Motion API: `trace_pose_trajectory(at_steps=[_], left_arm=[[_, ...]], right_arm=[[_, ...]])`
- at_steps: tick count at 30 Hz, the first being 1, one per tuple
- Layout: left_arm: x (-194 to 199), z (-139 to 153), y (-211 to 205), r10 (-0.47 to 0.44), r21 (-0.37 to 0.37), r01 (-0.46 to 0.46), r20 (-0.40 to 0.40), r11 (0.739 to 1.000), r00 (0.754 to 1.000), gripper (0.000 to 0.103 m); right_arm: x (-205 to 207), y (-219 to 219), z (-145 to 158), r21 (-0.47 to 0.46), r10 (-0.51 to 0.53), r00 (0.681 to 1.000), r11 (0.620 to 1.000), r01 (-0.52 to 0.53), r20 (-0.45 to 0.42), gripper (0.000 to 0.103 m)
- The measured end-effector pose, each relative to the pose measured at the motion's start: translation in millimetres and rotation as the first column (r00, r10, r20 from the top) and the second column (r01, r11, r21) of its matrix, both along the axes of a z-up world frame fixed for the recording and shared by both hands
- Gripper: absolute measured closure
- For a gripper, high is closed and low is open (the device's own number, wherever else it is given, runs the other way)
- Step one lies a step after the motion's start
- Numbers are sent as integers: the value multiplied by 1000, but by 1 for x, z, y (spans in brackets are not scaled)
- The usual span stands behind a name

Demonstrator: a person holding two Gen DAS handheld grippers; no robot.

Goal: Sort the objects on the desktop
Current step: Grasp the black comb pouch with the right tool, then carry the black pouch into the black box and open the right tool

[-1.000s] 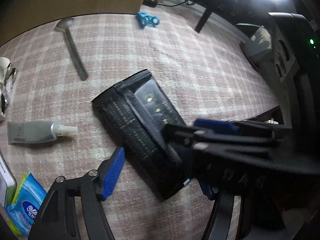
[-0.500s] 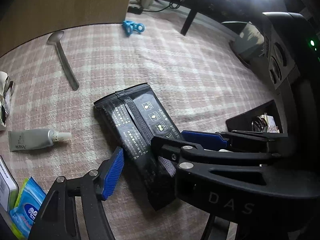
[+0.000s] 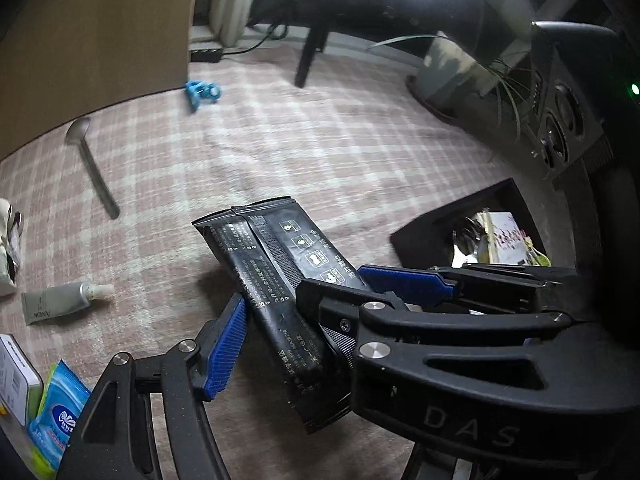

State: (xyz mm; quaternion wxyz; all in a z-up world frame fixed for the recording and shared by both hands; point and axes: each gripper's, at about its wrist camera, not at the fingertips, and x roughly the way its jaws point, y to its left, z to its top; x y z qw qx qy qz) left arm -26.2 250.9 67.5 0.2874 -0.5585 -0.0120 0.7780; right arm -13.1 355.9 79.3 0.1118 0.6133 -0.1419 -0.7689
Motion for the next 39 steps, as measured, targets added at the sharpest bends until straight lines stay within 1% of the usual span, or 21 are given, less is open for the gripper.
trace_pose_trajectory(at_steps=[6,10,15,20,25,34,36,37,39], left_arm=[[11,18,15,-45,7,46,-33,999,998,40],[21,27,30,-88,13,89,-44,996,995,40],[39,37,58,-159,20,160,-59,987,986,40],[59,50,93,-244,22,247,-87,969,966,40],[75,61,127,-319,17,323,-107,946,942,40],[89,70,166,-392,21,397,-115,918,913,39],[92,70,171,-413,29,418,-94,908,906,38],[92,70,171,-421,50,425,-71,904,904,38],[92,71,168,-423,72,426,-59,902,904,37]], right_arm=[[14,17,21,13,-25,999,1000,26,-44,64],[28,35,31,16,-77,995,997,78,-63,64],[51,64,44,36,-145,985,988,149,-92,64],[78,102,58,46,-222,968,972,229,-118,64],[94,133,66,52,-281,951,956,289,-133,64],[113,170,76,67,-340,930,934,352,-140,64],[117,178,77,65,-336,931,936,347,-140,62],[118,181,78,62,-343,928,933,354,-145,60],[122,190,81,60,-368,917,923,380,-153,58]])
